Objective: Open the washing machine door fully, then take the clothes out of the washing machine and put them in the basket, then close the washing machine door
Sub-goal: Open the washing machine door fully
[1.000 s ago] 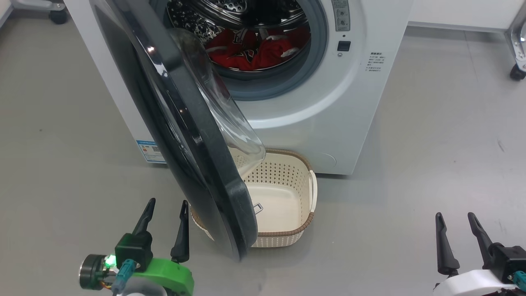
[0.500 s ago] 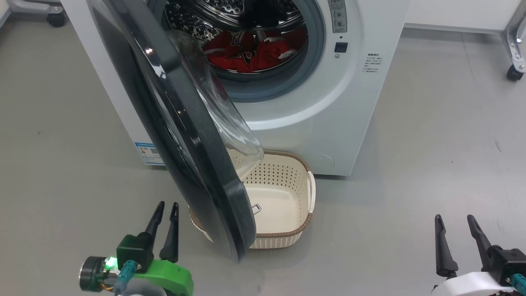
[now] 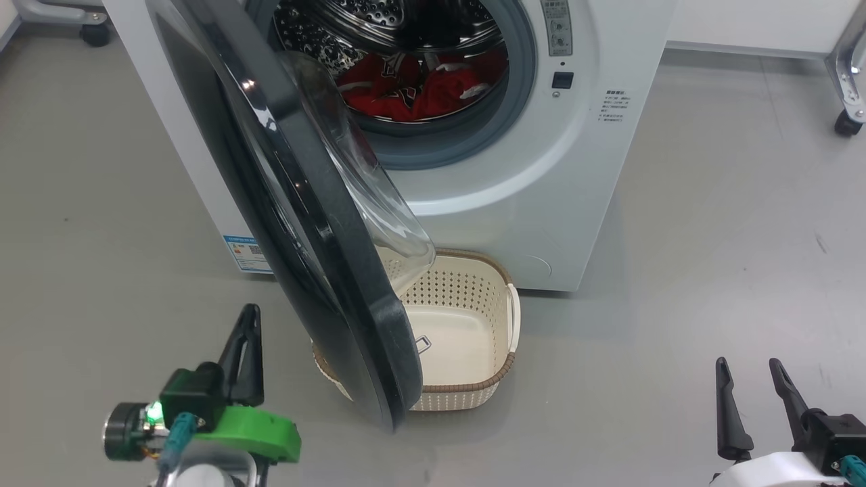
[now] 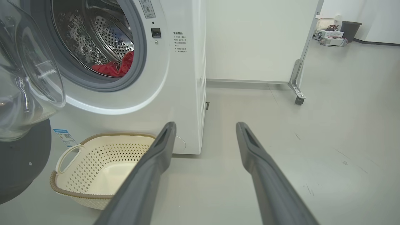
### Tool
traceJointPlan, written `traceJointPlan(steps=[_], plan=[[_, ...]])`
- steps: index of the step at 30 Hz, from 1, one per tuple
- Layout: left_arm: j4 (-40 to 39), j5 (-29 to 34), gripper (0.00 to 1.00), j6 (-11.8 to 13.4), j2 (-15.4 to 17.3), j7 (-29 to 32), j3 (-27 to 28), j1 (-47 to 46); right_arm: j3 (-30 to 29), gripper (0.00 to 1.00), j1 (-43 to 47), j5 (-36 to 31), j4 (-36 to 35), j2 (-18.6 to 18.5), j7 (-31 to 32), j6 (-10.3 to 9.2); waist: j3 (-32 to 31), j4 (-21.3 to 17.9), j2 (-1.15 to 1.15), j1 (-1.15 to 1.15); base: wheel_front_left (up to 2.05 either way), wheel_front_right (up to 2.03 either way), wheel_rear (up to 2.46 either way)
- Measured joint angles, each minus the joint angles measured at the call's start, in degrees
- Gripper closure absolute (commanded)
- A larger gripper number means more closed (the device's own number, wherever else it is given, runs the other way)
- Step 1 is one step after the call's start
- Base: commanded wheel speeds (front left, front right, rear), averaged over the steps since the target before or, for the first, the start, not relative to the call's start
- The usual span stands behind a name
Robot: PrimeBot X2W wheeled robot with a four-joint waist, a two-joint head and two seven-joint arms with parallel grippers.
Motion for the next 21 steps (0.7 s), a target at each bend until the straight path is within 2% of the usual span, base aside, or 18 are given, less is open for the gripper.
traceJointPlan(steps=[7,12,19,21], plan=[[-9.42,1.55,1.00,0.49,0.15,-0.02,3.88,-4.58,-0.69,0.00,0.35,0.01,-0.12,0.51,0.00,0.01,-0.04,0.41,0.00,0.00,0.00,0.00,0.00],[-17.80,4.75,1.00,0.60,0.43,-0.27,4.09,-8.28,-0.91,0.00,0.37,0.01,-0.33,0.87,-0.01,0.10,-0.02,0.90,0.00,0.00,0.00,0.00,0.00],[-28.38,8.15,1.00,0.54,0.35,-0.34,-1.32,-12.33,-0.93,0.00,0.40,0.00,-0.31,1.48,-0.01,0.19,-0.19,1.34,0.00,0.00,0.00,0.00,0.00],[-30.65,8.12,1.00,-0.65,0.35,-0.34,-3.59,-12.87,-0.91,0.00,0.41,0.00,-0.31,1.69,0.00,0.33,-0.29,1.38,0.00,0.00,0.00,0.00,0.00]])
